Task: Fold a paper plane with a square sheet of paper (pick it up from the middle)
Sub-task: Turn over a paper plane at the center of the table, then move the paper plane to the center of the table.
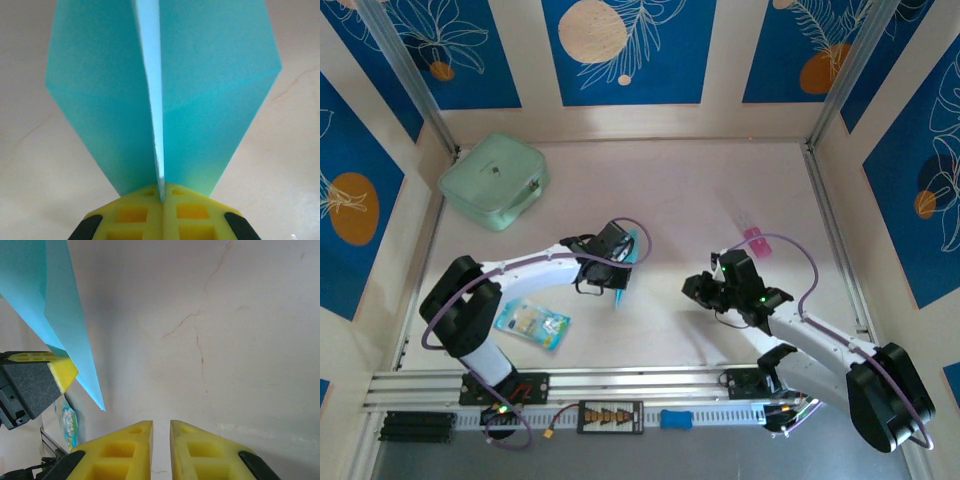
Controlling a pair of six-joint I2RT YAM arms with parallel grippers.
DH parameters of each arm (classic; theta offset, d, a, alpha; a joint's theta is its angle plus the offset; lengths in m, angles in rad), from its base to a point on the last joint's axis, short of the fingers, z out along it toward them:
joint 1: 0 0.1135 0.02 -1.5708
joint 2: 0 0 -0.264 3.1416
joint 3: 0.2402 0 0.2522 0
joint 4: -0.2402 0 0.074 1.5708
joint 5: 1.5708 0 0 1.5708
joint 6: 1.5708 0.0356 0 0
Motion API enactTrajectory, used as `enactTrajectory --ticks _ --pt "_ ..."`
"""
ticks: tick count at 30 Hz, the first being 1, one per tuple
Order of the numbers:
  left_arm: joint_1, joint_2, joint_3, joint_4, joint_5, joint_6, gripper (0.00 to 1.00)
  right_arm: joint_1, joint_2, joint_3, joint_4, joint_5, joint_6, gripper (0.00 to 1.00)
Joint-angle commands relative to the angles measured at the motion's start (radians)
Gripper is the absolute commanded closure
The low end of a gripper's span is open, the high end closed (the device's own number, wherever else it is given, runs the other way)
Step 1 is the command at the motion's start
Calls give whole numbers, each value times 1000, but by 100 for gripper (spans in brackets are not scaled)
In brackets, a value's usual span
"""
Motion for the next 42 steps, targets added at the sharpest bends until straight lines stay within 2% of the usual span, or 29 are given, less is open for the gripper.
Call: enactTrajectory --ticks 1,22,42 --pt "-14 8 23 -75 -67 9 97 5 -3 6 -36 -5 2 82" --pt "-23 75 34 -65 -19 -3 84 8 40 1 -2 -42 14 81" --pt "-25 121 49 -62 -1 13 82 10 71 8 14 -51 16 81"
